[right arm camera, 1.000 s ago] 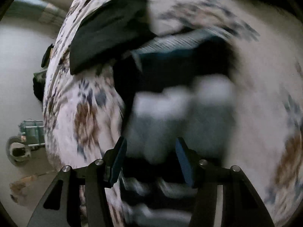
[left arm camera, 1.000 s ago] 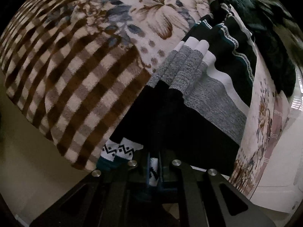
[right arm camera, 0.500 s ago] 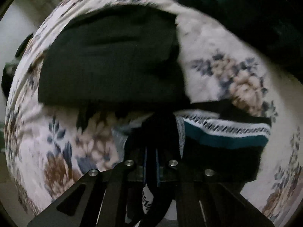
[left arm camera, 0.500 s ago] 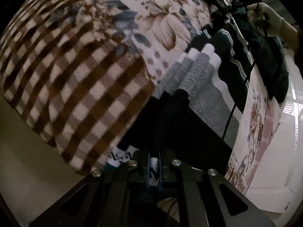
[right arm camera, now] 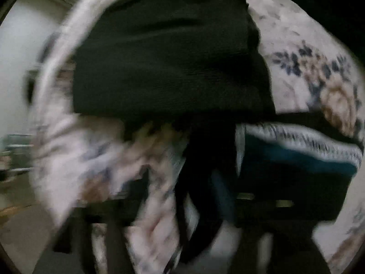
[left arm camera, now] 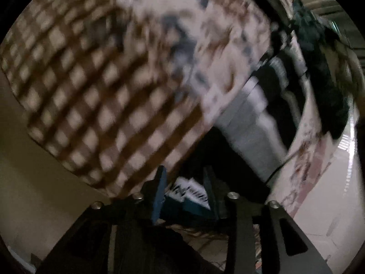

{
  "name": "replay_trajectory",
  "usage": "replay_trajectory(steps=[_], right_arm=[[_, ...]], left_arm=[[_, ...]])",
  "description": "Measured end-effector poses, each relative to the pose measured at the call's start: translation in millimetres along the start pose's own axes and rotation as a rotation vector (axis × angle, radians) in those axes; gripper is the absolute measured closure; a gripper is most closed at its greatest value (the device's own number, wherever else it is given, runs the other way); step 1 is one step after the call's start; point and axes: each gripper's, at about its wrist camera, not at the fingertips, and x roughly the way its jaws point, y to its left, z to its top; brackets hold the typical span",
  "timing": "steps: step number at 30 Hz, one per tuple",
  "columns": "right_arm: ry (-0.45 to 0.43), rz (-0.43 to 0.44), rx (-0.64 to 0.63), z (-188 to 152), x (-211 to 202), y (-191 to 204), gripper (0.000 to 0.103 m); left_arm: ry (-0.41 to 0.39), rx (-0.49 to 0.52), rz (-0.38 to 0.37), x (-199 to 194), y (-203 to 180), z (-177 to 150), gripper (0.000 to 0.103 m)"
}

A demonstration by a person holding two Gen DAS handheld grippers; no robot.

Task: Fold small clothes

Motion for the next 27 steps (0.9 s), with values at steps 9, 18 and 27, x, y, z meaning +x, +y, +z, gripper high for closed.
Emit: replay_trajectory(steps=[9, 18, 27], right_arm=[[-0.055, 0.015, 0.194, -145.5, -120.4, -137.6, 0.027], [-0.112, 0.008, 0.350, -161.1, -76.9, -240.0, 0.027], [-0.100, 0.125, 0.396, -114.1, -23.1, -258.2, 0.027]], left_arm=[[-0.133, 0.170, -0.173, -12.4, -128.1, 162.9, 0.040], [-0.006, 0.302, -0.139, 144.7, -274.1, 314.4, 0.041], [-0.046, 0.429, -0.220, 168.6, -316.5, 314.9, 0.087]])
